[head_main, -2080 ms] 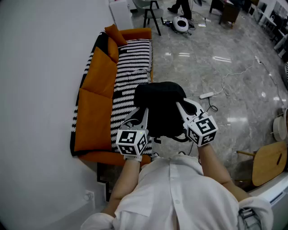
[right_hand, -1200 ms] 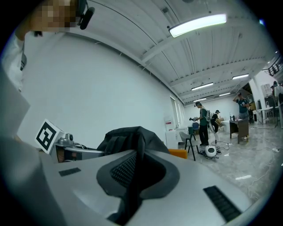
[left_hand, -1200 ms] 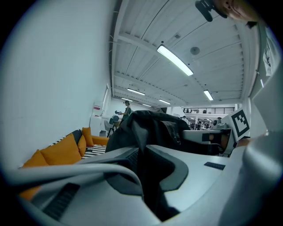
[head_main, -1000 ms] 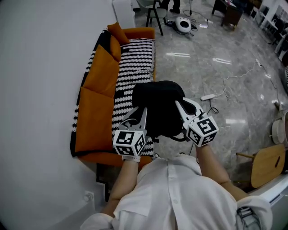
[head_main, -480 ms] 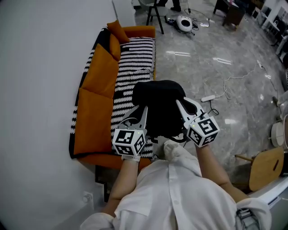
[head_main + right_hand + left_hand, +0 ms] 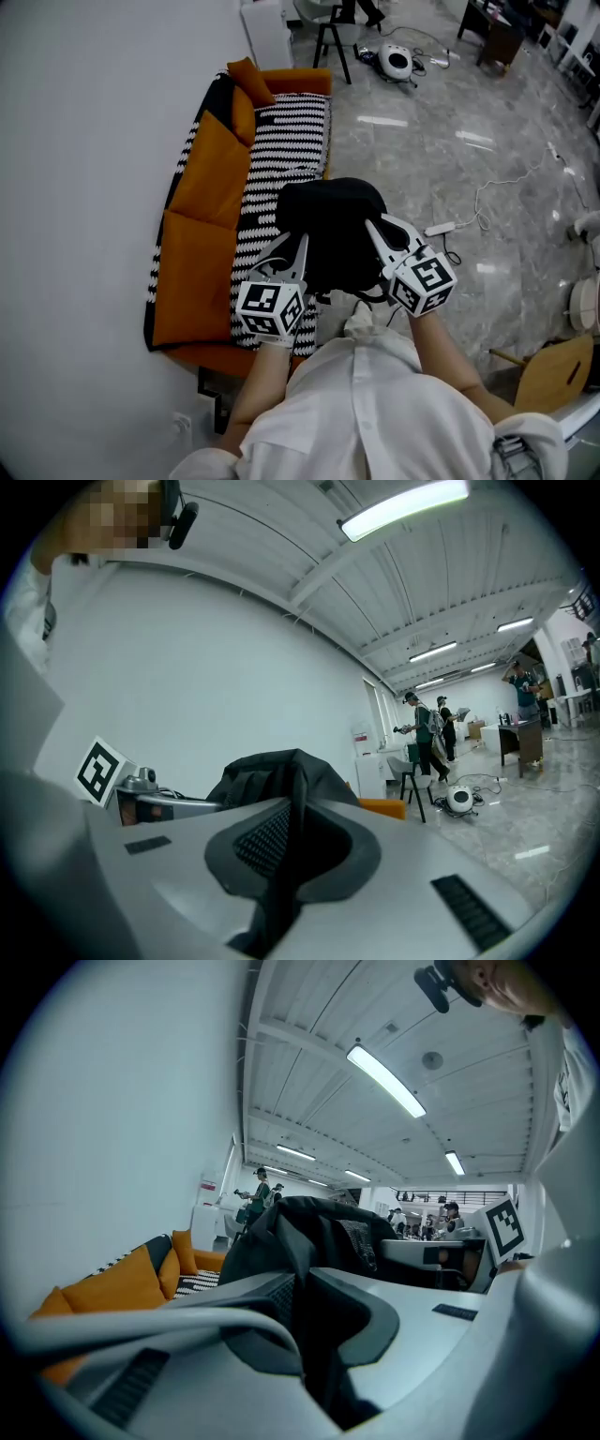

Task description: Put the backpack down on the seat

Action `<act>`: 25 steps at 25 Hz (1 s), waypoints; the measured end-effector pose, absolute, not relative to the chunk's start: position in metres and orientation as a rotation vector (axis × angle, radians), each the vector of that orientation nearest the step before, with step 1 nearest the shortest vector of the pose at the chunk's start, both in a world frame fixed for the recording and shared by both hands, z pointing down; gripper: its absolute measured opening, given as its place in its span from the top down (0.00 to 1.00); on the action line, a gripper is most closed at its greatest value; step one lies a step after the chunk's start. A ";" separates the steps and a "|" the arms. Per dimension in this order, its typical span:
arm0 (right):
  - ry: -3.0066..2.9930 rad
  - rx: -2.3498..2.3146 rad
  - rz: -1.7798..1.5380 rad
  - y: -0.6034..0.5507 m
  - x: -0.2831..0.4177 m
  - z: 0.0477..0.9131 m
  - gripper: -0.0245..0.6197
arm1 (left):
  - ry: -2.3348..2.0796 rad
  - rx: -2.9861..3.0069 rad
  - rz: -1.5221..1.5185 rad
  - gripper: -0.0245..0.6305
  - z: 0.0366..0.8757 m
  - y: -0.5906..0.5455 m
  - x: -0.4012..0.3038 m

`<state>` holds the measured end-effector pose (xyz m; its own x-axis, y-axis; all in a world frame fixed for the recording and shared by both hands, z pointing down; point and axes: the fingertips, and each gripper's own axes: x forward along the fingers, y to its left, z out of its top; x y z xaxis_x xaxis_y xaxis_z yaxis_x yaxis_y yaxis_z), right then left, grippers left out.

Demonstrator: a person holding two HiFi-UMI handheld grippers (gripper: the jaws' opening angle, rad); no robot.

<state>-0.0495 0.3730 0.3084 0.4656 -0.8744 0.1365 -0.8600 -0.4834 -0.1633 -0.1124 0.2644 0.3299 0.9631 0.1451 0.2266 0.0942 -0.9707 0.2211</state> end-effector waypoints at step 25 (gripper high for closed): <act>1.672 -2.538 -0.364 0.319 0.105 0.318 0.92 | 0.082 2.873 0.370 0.89 0.342 0.216 0.036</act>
<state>0.1050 0.3185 0.3180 0.3759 -0.9139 0.1530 -0.8949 -0.4009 -0.1962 0.0363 0.2157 0.3416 0.9663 0.0865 0.2426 0.0247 -0.9688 0.2468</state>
